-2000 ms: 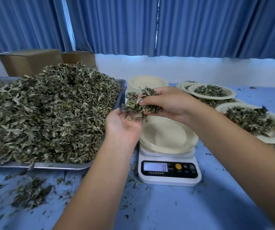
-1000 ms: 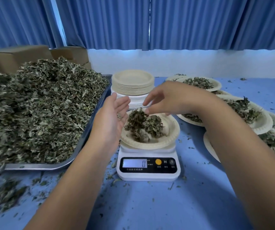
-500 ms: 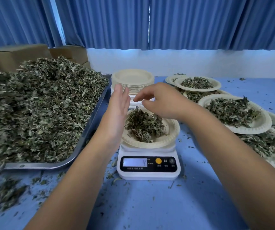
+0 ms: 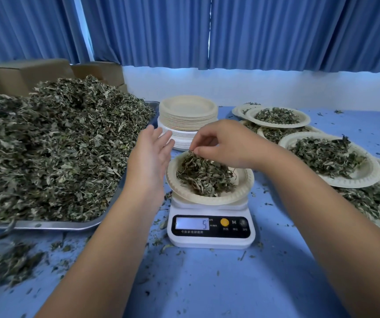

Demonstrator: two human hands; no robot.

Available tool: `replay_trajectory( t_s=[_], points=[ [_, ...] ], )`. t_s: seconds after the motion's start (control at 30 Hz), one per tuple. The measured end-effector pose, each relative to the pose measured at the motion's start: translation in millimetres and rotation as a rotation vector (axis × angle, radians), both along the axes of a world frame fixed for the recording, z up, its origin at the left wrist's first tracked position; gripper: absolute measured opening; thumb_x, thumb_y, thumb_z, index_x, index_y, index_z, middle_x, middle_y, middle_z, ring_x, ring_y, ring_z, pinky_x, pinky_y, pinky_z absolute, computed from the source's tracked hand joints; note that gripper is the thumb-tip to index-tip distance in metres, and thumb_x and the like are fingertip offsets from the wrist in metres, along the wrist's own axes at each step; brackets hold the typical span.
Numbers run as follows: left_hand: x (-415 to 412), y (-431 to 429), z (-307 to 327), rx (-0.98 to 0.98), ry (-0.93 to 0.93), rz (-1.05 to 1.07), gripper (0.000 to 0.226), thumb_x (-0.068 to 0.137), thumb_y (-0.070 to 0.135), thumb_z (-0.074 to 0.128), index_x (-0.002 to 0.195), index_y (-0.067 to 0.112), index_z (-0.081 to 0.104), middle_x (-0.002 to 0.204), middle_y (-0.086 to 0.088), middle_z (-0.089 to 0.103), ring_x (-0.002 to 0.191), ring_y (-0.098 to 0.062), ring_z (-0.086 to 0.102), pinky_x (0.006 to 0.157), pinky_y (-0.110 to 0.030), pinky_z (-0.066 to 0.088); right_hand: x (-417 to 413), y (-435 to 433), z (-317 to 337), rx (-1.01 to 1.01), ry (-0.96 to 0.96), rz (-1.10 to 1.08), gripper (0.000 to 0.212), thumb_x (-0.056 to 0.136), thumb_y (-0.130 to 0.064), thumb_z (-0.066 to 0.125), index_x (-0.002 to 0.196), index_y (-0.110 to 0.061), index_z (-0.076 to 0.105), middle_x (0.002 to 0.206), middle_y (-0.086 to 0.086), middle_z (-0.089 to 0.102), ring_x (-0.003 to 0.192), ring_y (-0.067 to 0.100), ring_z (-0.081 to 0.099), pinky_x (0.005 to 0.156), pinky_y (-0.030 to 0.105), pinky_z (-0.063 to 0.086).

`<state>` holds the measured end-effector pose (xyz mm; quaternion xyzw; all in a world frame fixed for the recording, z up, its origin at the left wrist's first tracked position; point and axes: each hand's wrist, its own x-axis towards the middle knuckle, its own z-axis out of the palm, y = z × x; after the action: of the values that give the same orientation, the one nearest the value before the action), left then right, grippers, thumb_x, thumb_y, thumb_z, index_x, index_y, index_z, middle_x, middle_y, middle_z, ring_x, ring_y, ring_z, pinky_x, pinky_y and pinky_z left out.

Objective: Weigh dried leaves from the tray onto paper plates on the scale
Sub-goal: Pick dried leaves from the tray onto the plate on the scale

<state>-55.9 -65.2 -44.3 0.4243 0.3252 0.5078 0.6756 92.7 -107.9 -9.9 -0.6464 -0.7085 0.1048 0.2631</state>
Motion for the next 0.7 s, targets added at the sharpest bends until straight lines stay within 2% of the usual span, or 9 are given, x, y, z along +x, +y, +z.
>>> replay_trajectory(
  t_s=[0.1, 0.2, 0.4, 0.47, 0.57, 0.6, 0.7],
  points=[
    [-9, 9, -1, -0.162, -0.164, 0.015, 0.047, 0.101, 0.034, 0.030, 0.139, 0.009, 0.044, 0.130, -0.006, 0.059, 0.118, -0.019, 0.057, 0.105, -0.034, 0.039, -6, 1, -3, 0.038, 0.041, -0.003, 0.011, 0.089, -0.016, 0.063, 0.092, -0.020, 0.073, 0.085, -0.015, 0.068, 0.084, 0.001, 0.063, 0.080, 0.015, 0.050],
    [-18, 17, 0, -0.312, -0.312, 0.022, 0.047, 0.101, 0.030, 0.027, 0.139, 0.005, 0.042, 0.136, -0.010, 0.053, 0.126, -0.023, 0.050, 0.107, -0.036, 0.035, -18, 3, -8, 0.057, 0.059, 0.010, 0.011, 0.088, -0.014, 0.064, 0.091, -0.019, 0.072, 0.084, -0.013, 0.069, 0.084, 0.002, 0.064, 0.073, 0.007, 0.045],
    [-29, 23, -3, -0.505, -0.484, 0.013, 0.048, 0.103, 0.028, 0.021, 0.137, 0.002, 0.042, 0.141, -0.011, 0.048, 0.132, -0.025, 0.043, 0.108, -0.036, 0.031, -63, 41, 2, 0.073, -0.020, 0.105, 0.017, 0.084, -0.005, 0.062, 0.091, -0.014, 0.074, 0.090, 0.001, 0.073, 0.086, 0.011, 0.066, 0.082, 0.023, 0.050],
    [-31, 24, -3, -0.530, -0.536, -0.004, 0.045, 0.103, 0.028, 0.022, 0.127, 0.004, 0.050, 0.129, -0.011, 0.054, 0.126, -0.023, 0.048, 0.107, -0.036, 0.032, -84, 63, 6, 0.081, -0.082, 0.147, 0.015, 0.084, -0.007, 0.064, 0.092, -0.014, 0.074, 0.090, 0.001, 0.073, 0.084, 0.009, 0.065, 0.083, 0.024, 0.050],
    [-34, 28, -2, -0.548, -0.604, -0.001, 0.035, 0.100, 0.027, 0.026, 0.097, 0.010, 0.057, 0.098, -0.007, 0.057, 0.090, -0.020, 0.055, 0.101, -0.036, 0.037, -113, 95, 8, 0.027, -0.159, 0.216, 0.017, 0.084, -0.015, 0.070, 0.101, -0.014, 0.073, 0.097, 0.000, 0.073, 0.089, 0.009, 0.065, 0.084, 0.023, 0.049],
    [-35, 28, 0, -0.551, -0.629, 0.006, 0.034, 0.100, 0.026, 0.028, 0.096, 0.009, 0.057, 0.096, -0.007, 0.058, 0.087, -0.020, 0.055, 0.101, -0.037, 0.037, -123, 104, 8, 0.007, -0.199, 0.236, 0.024, 0.083, -0.019, 0.073, 0.107, -0.015, 0.071, 0.103, 0.000, 0.072, 0.094, 0.010, 0.065, 0.086, 0.023, 0.048],
    [-40, 26, 2, -0.578, -0.713, 0.026, 0.031, 0.097, 0.023, 0.032, 0.090, 0.007, 0.058, 0.095, -0.010, 0.061, 0.096, -0.022, 0.058, 0.106, -0.043, 0.038, -145, 127, 4, -0.032, -0.323, 0.288, 0.053, 0.081, -0.032, 0.075, 0.130, -0.022, 0.057, 0.129, 0.000, 0.059, 0.114, 0.013, 0.055, 0.091, 0.021, 0.041]
  ],
)
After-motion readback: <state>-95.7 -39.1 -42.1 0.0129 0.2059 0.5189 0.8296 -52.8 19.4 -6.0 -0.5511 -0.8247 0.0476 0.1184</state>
